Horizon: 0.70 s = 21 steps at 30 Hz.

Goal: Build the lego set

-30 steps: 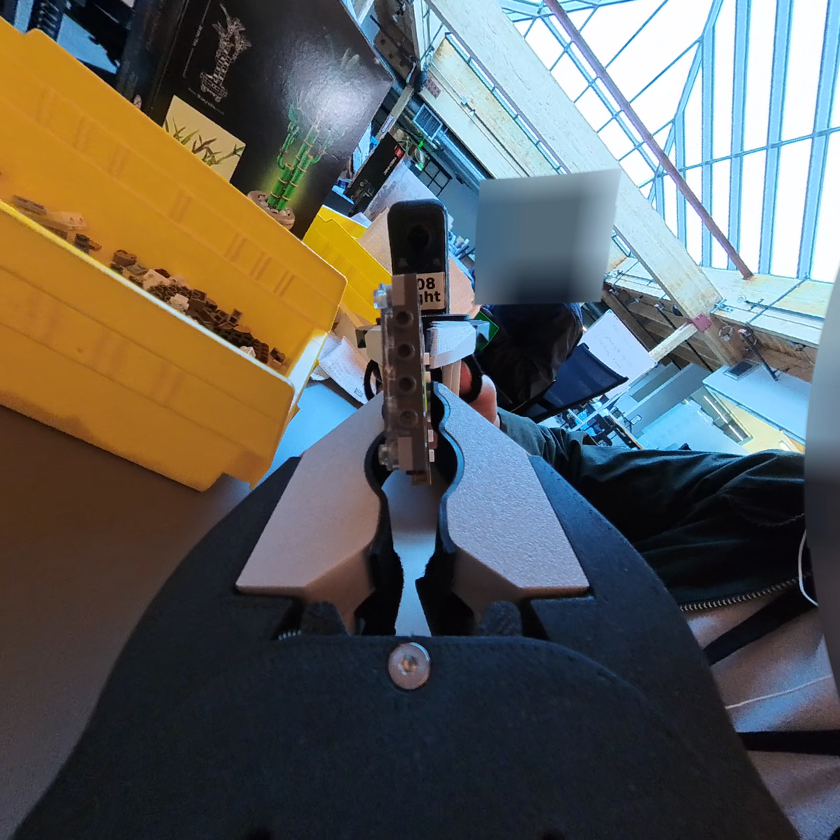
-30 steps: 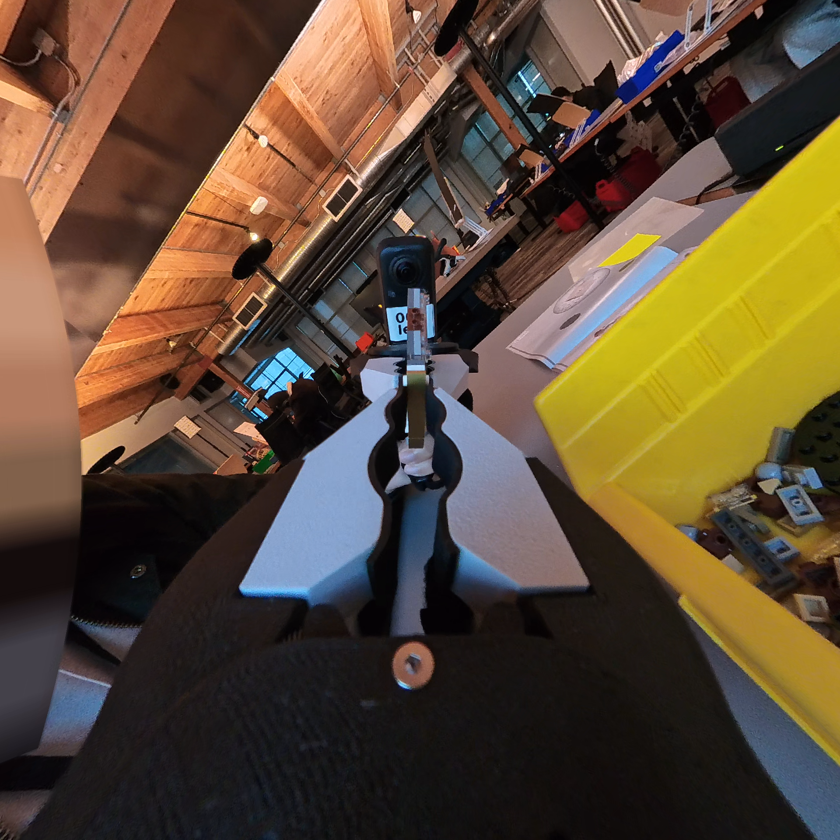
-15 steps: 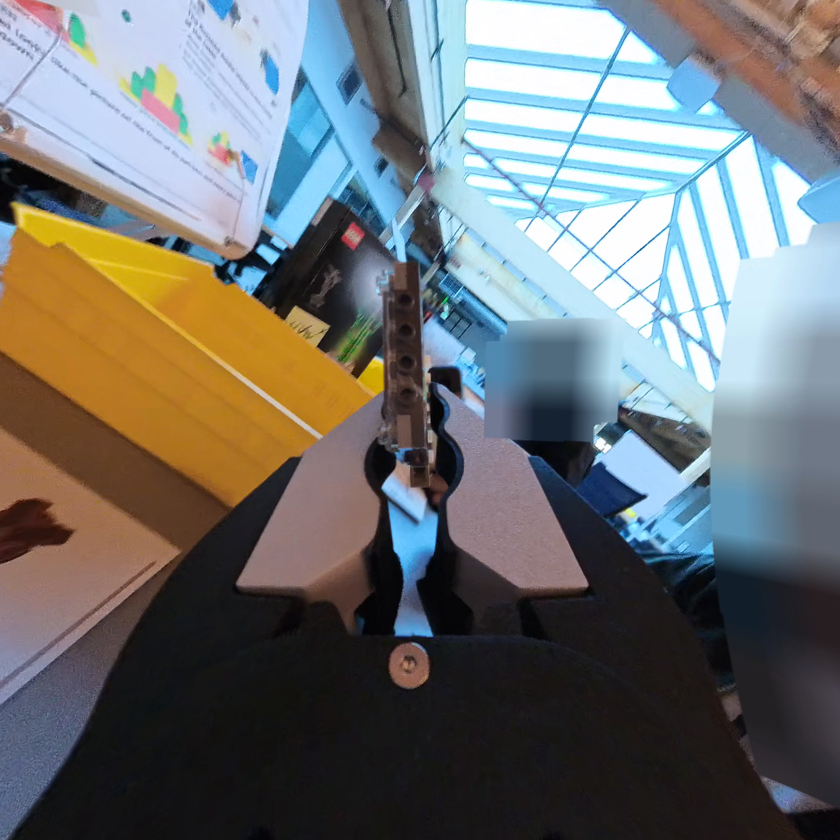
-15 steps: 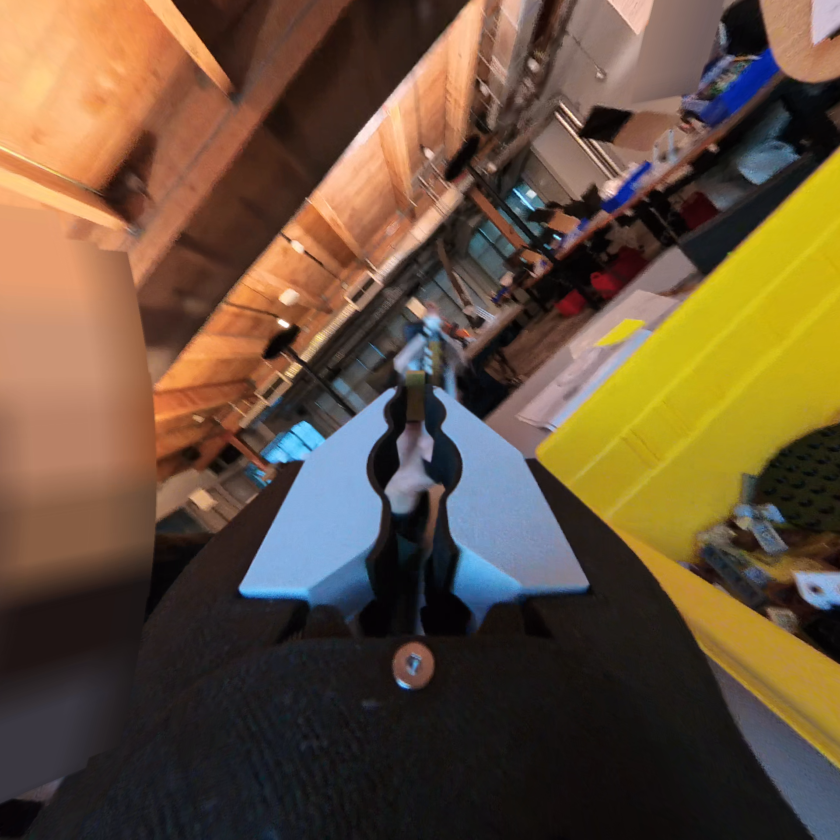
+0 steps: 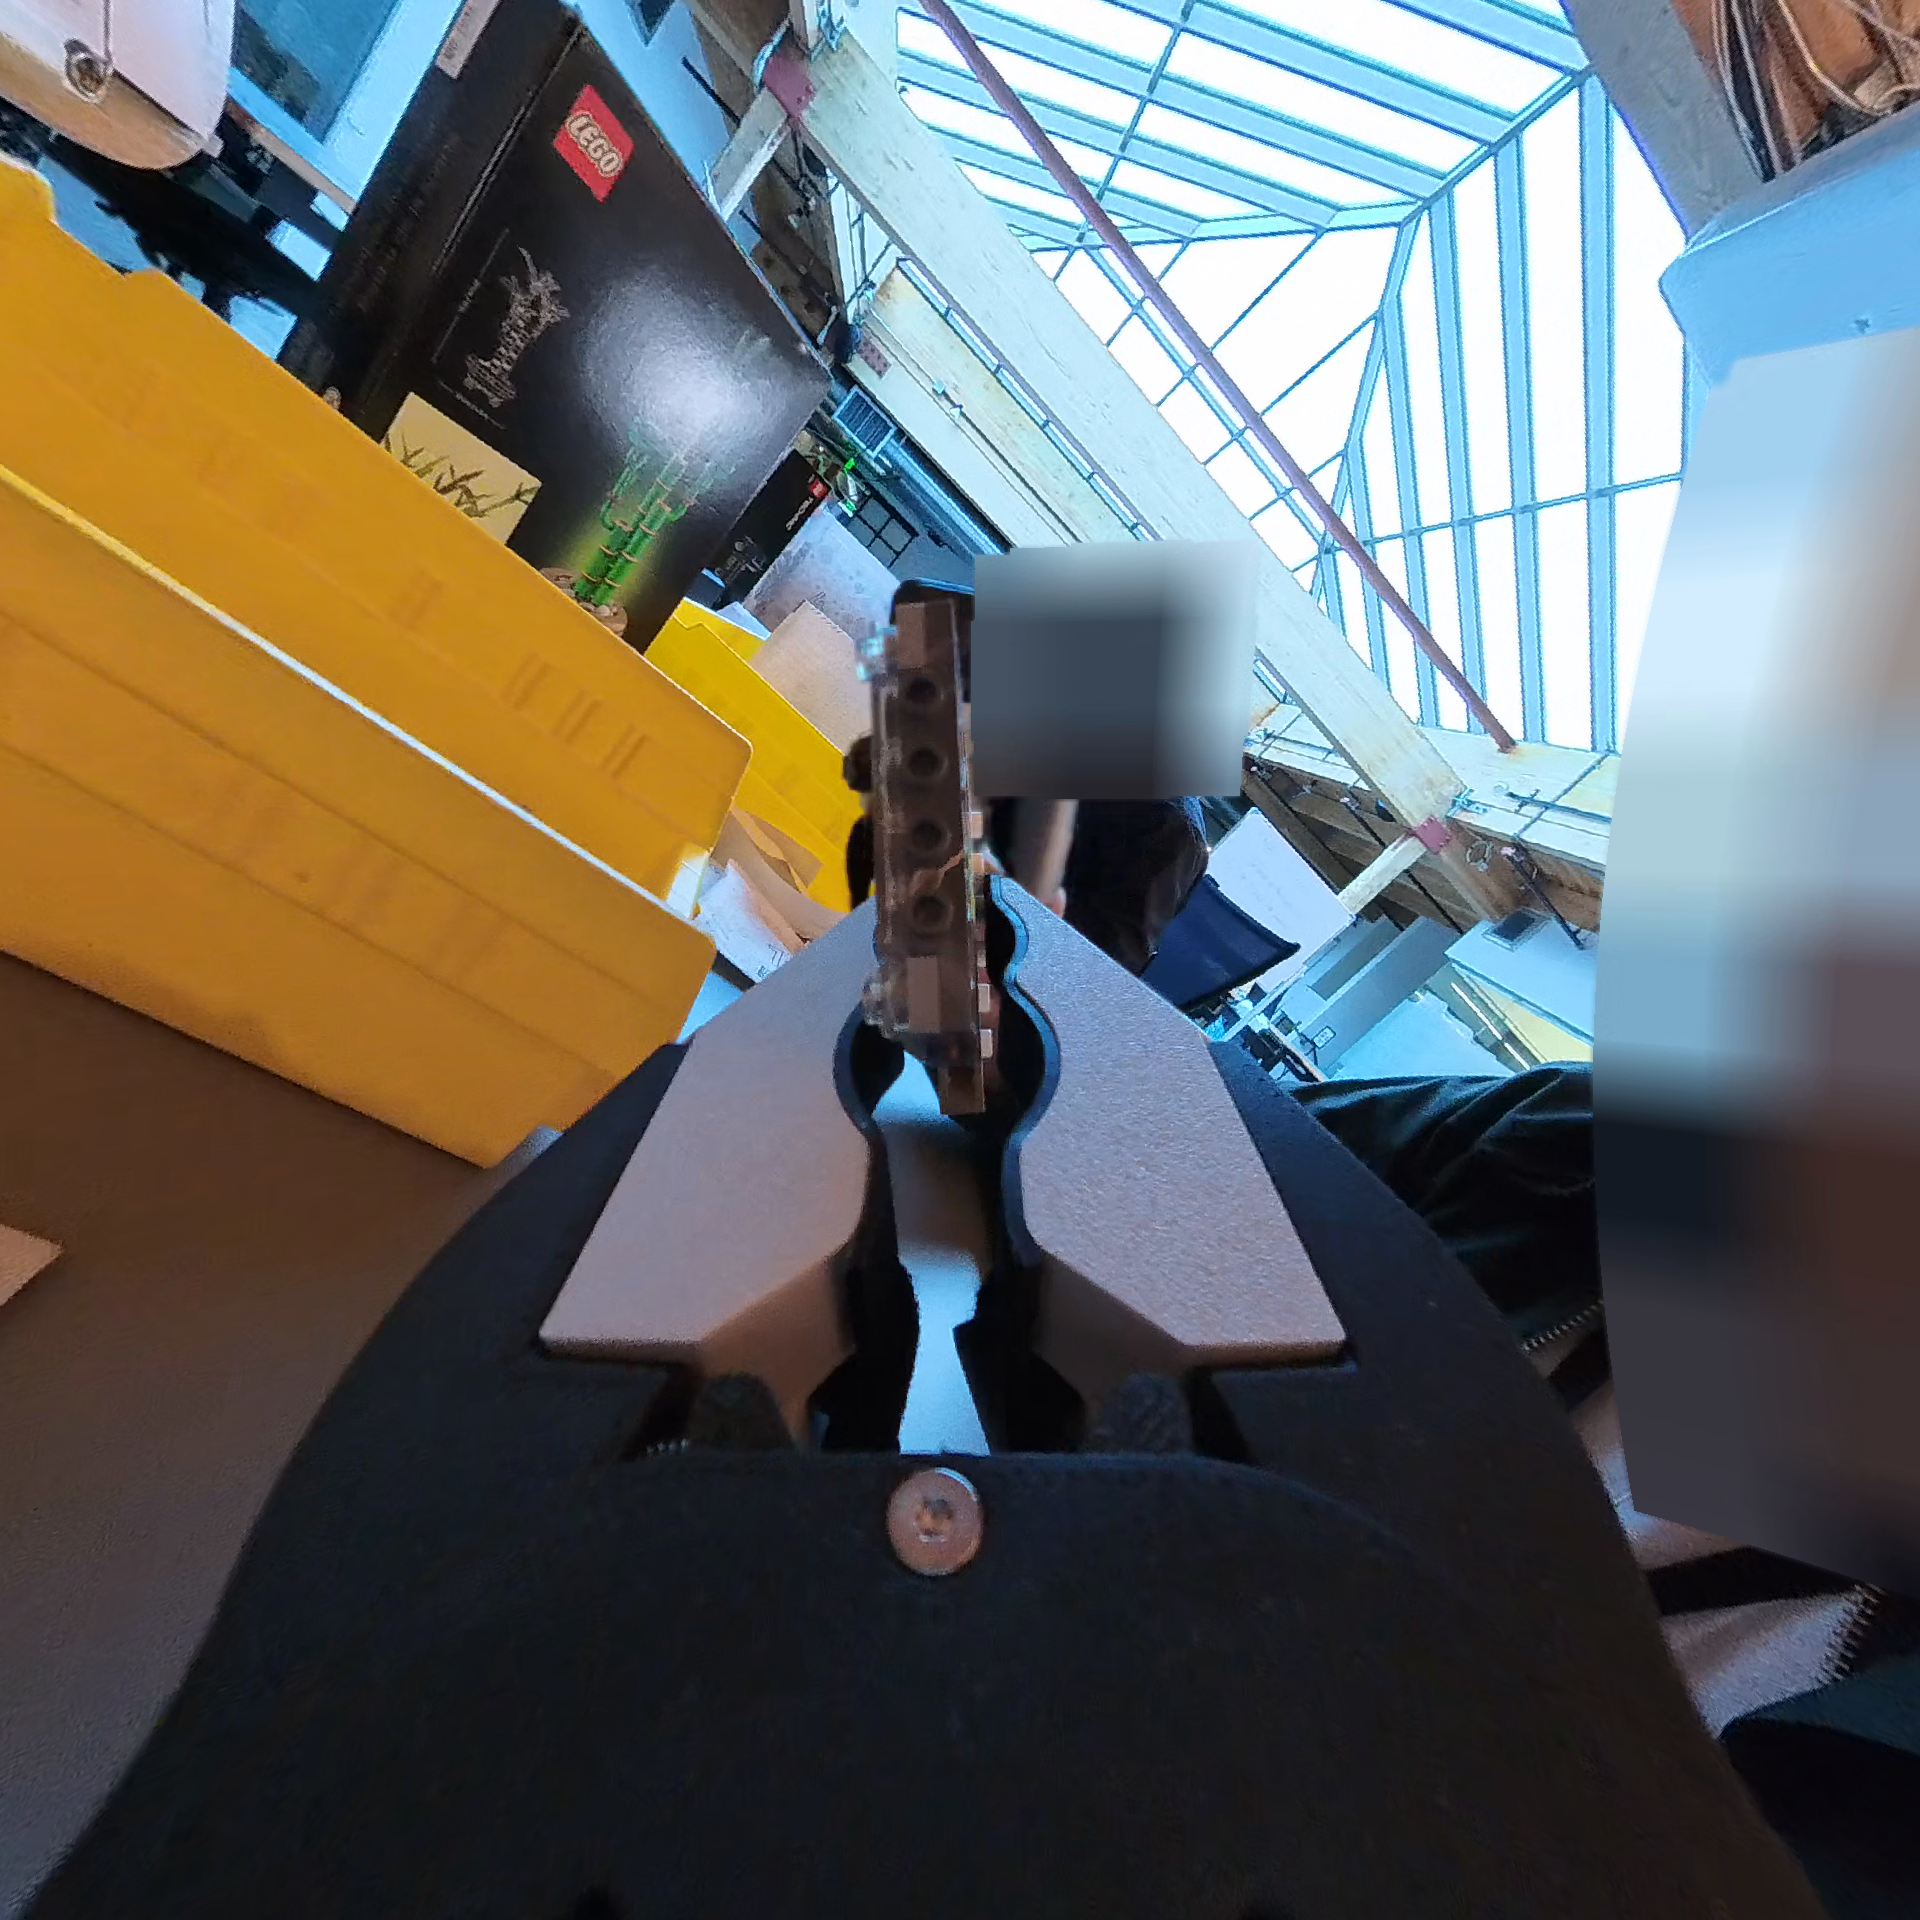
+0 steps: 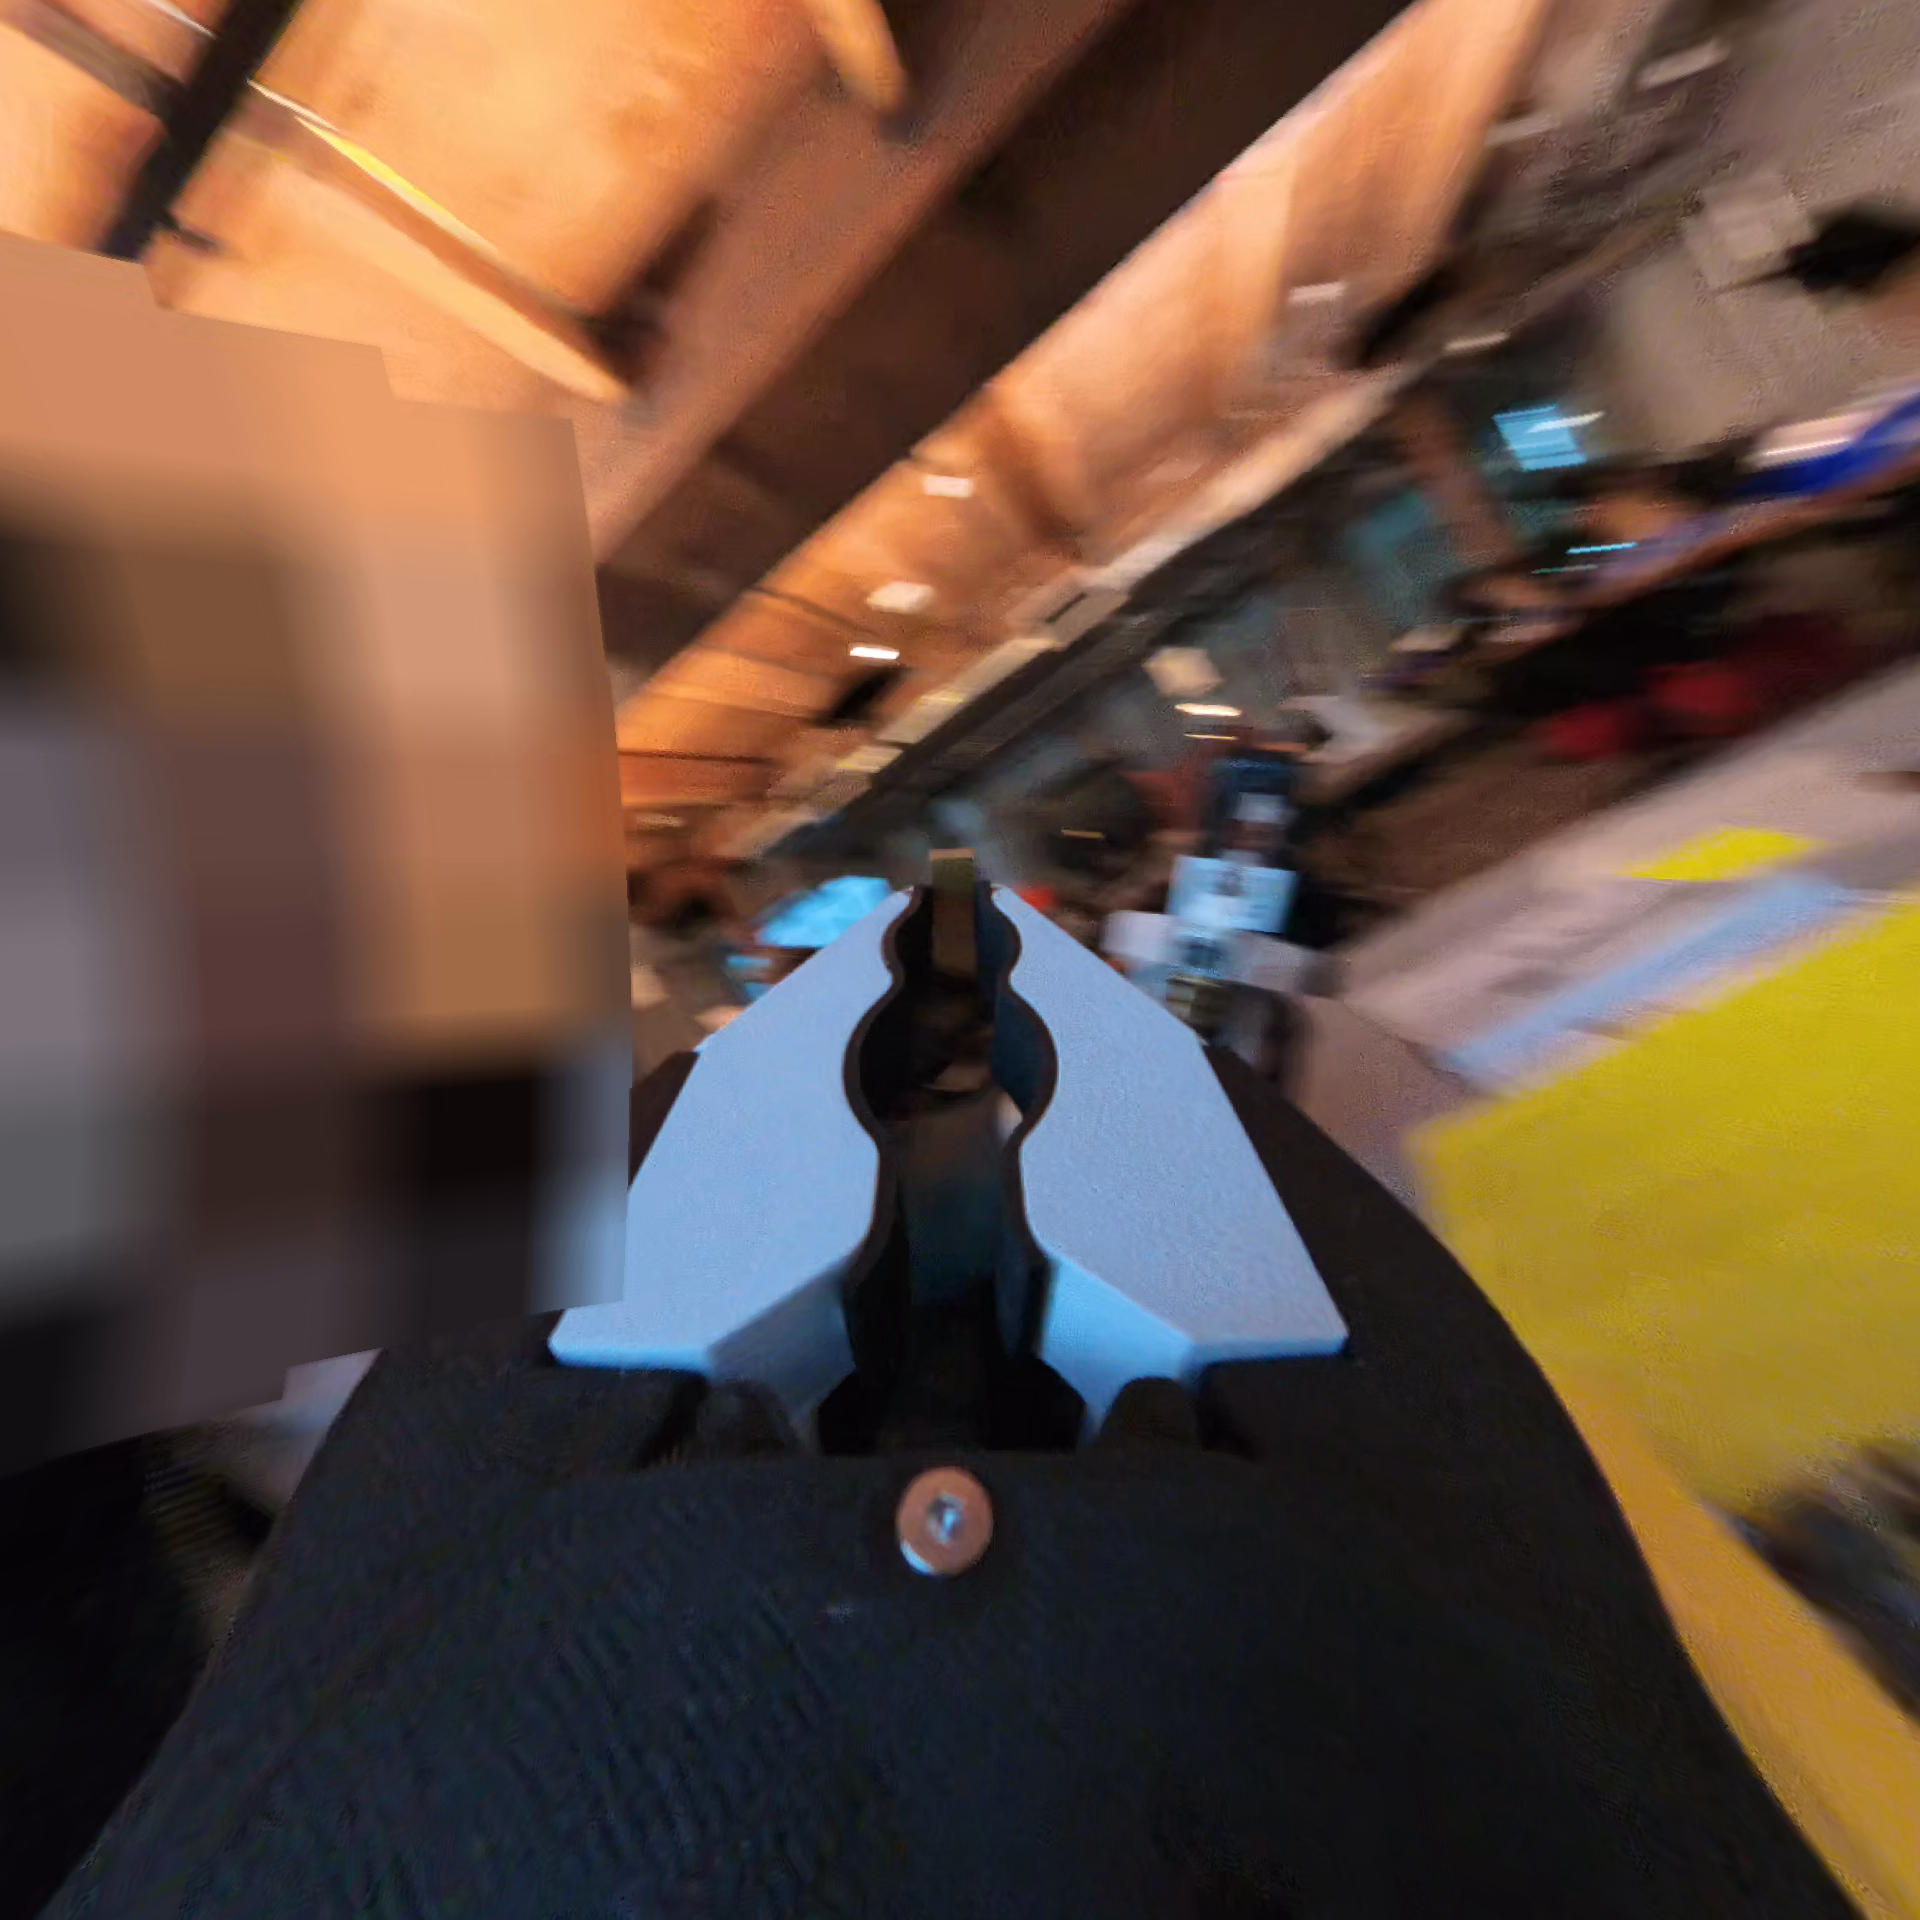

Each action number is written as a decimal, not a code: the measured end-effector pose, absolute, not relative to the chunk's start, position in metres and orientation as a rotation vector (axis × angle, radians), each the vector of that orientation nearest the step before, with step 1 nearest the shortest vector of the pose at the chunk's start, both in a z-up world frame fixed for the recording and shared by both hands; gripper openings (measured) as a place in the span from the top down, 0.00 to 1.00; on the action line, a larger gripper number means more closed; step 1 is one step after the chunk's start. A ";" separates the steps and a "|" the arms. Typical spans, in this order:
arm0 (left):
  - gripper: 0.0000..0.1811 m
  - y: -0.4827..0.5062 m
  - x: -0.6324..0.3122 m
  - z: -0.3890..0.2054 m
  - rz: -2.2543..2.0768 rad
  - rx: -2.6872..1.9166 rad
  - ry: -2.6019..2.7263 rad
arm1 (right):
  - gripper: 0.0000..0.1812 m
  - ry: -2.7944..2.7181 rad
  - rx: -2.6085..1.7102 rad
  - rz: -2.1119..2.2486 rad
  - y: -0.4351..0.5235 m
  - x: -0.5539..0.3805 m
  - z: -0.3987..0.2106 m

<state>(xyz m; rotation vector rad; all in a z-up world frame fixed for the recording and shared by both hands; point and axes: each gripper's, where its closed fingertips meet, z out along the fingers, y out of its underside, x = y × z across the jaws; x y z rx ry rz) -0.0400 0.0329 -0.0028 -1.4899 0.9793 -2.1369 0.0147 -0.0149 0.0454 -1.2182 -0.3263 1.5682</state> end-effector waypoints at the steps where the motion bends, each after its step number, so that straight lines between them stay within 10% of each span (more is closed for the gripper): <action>1: 0.95 0.033 -0.039 -0.004 -2.144 -1.501 0.974 | 0.97 -0.275 -1.326 1.415 0.002 0.022 0.029; 7: 0.95 0.031 -0.035 -0.008 -2.208 -1.537 0.937 | 0.80 0.099 -1.633 1.104 0.056 0.078 -0.028; 21: 0.95 0.022 -0.024 -0.008 -2.297 -1.560 0.818 | 0.90 -0.243 -1.667 1.330 0.023 -0.036 -0.024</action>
